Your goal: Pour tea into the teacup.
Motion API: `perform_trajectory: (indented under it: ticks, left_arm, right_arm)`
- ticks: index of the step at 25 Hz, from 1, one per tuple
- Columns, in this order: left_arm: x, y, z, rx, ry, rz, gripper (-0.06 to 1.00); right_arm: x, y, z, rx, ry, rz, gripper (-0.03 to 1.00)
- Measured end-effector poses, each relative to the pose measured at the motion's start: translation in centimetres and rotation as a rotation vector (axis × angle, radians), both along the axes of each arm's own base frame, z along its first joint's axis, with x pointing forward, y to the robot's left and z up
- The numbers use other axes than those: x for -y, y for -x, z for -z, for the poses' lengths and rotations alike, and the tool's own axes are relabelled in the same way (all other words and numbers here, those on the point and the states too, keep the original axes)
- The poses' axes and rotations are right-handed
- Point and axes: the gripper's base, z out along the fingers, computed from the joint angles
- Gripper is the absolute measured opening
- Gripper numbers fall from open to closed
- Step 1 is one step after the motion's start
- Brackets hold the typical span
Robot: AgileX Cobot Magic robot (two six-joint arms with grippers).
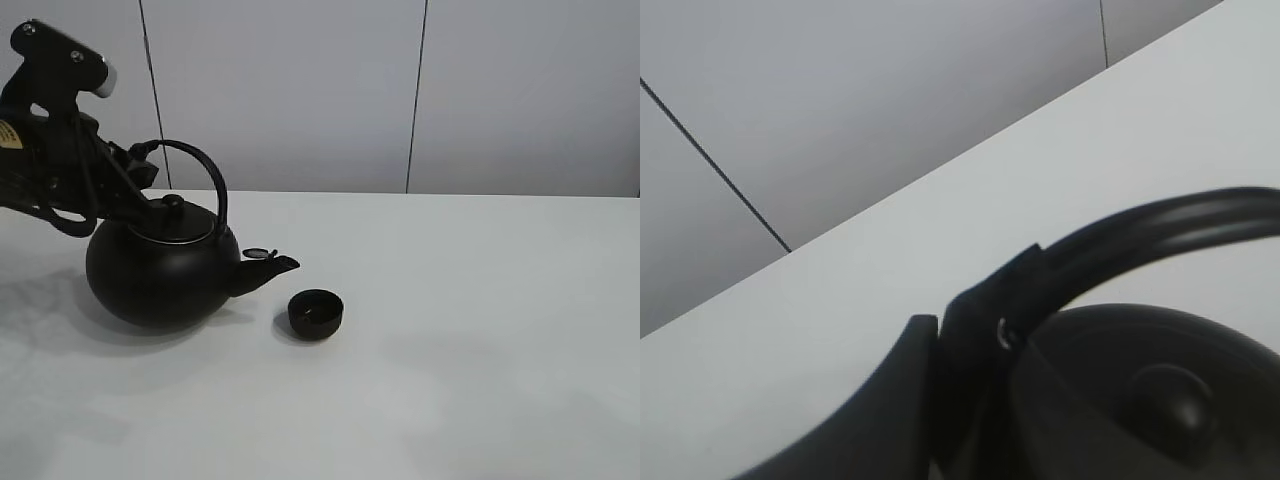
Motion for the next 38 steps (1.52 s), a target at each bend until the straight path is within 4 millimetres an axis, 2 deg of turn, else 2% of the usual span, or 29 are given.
perform_trajectory:
  ticks: [38]
  left_arm:
    - [0.10,-0.23,-0.25,0.036,-0.067,0.029,0.11]
  right_arm:
    - [0.00,0.00,0.01,-0.001,0.000,0.000,0.45]
